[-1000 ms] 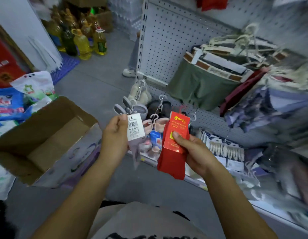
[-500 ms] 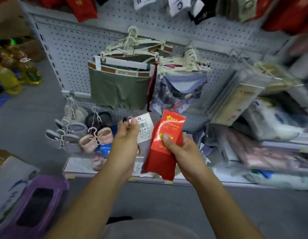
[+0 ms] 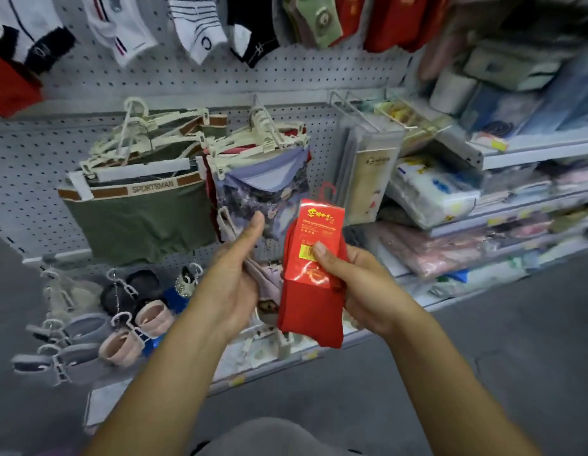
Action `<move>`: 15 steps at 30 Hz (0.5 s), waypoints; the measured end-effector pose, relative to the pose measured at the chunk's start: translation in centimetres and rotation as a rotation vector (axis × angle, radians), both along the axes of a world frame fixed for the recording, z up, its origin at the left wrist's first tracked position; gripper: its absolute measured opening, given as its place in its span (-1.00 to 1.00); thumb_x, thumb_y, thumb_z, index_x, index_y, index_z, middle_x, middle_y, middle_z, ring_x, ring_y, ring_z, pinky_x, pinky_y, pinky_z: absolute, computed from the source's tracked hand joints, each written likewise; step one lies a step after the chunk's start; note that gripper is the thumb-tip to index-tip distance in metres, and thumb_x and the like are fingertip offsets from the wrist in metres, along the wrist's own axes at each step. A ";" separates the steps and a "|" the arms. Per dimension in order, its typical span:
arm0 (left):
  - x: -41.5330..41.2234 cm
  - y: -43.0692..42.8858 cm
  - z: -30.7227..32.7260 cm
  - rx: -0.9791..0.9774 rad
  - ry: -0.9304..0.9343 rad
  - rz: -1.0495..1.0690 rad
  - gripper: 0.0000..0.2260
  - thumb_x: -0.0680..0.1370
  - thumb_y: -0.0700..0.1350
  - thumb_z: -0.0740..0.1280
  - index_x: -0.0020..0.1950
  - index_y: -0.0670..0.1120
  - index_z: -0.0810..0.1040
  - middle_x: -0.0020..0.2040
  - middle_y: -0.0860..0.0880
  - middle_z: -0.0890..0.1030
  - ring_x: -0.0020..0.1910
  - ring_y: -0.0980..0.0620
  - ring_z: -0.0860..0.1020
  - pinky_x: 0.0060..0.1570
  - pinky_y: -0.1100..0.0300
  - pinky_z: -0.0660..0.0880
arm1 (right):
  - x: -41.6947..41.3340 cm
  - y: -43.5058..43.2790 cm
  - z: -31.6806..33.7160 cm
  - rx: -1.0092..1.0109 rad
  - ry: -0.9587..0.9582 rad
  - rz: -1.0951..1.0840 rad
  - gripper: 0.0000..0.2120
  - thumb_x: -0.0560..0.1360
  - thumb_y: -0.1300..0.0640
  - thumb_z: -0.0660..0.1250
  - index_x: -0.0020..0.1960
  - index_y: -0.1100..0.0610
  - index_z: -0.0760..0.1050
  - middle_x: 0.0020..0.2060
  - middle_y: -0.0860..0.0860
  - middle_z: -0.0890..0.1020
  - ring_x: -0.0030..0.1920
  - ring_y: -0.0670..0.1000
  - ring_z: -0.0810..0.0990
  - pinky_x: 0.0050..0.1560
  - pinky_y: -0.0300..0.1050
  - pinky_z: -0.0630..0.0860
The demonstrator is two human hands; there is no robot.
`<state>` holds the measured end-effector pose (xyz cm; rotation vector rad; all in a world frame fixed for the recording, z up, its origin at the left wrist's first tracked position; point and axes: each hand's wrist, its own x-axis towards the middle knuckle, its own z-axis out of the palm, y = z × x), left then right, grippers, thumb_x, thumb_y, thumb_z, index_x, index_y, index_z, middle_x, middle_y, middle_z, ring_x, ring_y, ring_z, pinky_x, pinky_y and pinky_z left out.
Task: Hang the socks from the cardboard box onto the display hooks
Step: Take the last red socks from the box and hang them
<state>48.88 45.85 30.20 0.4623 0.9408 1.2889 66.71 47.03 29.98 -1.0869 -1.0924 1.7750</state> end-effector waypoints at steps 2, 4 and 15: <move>0.0 1.6 0.9 0.020 0.066 0.025 -0.27 0.41 0.04 0.53 0.46 -0.28 0.42 0.30 -0.19 0.63 0.34 -0.25 0.55 0.30 -0.06 0.53 | 0.8 1.0 1.1 0.020 0.005 -0.076 -0.73 0.59 0.04 0.28 0.17 0.17 0.60 0.08 0.17 0.71 0.03 0.07 0.70 0.16 0.03 0.60; 0.1 3.2 2.1 0.085 0.158 -0.023 -0.53 0.43 0.03 0.46 0.21 -0.26 0.58 -0.05 -0.09 0.72 -0.04 -0.09 0.67 -0.10 0.20 0.62 | 1.5 1.9 2.3 0.041 0.008 -0.141 -0.75 0.62 0.03 0.25 0.15 0.13 0.61 0.06 0.12 0.72 0.03 0.07 0.70 0.17 0.04 0.59; 9.0 7.5 3.5 0.214 0.333 -0.392 -0.58 0.61 0.18 0.25 0.30 -0.05 0.64 0.32 -0.08 0.63 0.35 -0.04 0.57 0.48 -0.10 0.36 | 7.6 2.1 3.9 0.141 -0.106 -0.529 -0.69 0.66 -0.02 0.21 0.14 0.16 0.63 0.07 0.19 0.71 0.16 0.23 0.66 0.27 0.17 0.55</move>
